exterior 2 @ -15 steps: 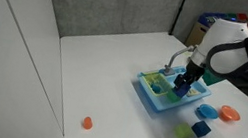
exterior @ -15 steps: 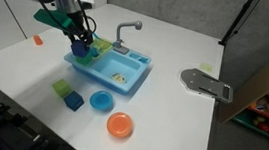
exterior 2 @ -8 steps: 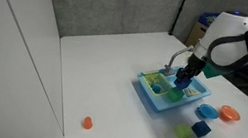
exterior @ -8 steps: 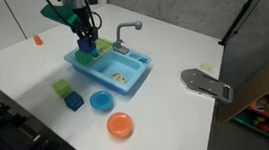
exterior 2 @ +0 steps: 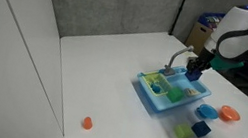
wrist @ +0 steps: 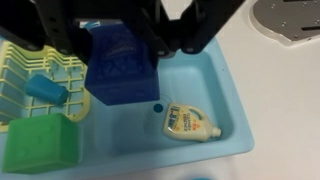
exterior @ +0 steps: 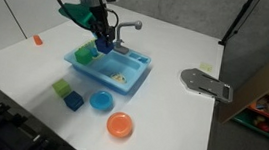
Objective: Pick up the blue block from the green block and put it in the sink
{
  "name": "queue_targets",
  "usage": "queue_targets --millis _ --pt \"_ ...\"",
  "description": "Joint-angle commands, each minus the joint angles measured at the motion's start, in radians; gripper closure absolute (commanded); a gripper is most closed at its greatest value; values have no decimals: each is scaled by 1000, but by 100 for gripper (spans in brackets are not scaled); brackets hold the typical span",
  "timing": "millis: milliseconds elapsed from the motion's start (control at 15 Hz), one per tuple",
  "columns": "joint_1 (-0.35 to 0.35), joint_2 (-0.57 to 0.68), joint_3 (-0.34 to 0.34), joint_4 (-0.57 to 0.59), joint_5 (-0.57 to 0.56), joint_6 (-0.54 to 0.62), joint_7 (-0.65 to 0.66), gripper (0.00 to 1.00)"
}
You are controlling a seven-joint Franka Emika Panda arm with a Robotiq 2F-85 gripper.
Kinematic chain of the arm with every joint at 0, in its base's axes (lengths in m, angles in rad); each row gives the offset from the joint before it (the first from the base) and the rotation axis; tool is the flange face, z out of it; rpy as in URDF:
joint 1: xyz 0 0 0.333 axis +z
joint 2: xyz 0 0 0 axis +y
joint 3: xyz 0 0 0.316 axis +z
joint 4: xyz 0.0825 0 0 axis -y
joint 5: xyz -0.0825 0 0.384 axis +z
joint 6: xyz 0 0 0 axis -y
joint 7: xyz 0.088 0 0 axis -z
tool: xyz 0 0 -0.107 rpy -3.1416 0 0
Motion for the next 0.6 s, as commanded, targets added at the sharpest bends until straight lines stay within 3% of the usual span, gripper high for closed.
queue_targets --millis 0,133,267,400,533 --pt "12 9 -46 8 -57 -14 74 76" --pt "10 6 -55 5 -64 -22 89 23" --pt "12 -8 -59 2 -64 -41 95 20" --pt "12 -28 -55 -3 -59 -66 95 5" --pt "12 -61 -45 -8 -52 -107 93 0"
